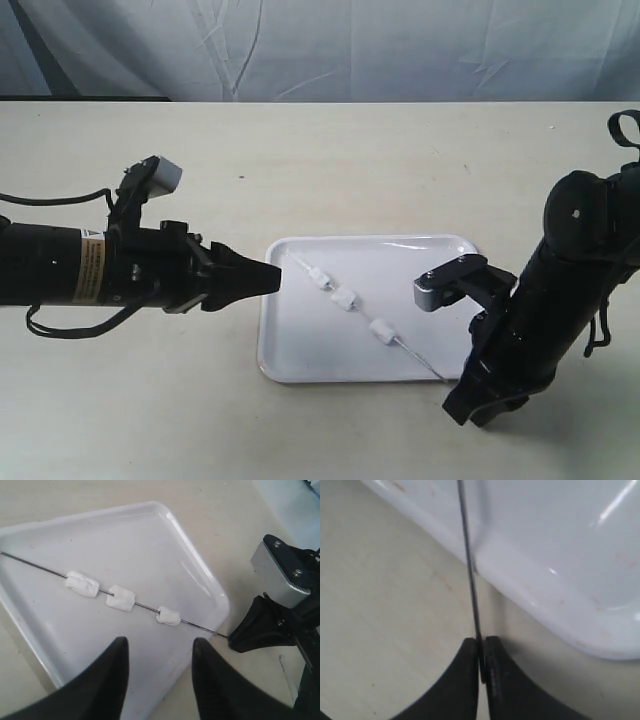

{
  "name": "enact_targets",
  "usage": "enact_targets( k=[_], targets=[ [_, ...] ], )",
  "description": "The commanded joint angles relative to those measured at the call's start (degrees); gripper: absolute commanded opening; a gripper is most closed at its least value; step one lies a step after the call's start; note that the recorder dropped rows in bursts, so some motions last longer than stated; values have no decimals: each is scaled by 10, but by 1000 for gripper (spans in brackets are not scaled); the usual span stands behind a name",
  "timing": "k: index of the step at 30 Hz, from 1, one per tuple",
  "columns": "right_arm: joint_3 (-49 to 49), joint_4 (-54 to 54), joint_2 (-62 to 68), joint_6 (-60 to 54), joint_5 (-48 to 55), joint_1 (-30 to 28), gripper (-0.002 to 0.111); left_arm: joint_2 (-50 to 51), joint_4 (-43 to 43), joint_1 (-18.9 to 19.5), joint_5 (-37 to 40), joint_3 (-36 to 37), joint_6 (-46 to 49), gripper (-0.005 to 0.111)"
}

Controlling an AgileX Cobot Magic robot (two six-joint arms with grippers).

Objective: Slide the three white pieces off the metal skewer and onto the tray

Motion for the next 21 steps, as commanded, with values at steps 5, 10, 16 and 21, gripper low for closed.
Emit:
enact_targets(
  k=[5,10,16,21],
  targets=[
    [3,4,0,-4,-5,0,-1,1,-1,-3,-11,-1,1,40],
    [3,10,0,-4,11,0,-1,1,-4,-3,-1,-1,1,40],
    [3,10,-17,-4,46,0,-1,1,-10,-3,15,-1,-37,40],
    [3,13,-63,-4,63,0,-1,1,-30,-3,15,-1,-99,40]
  ],
)
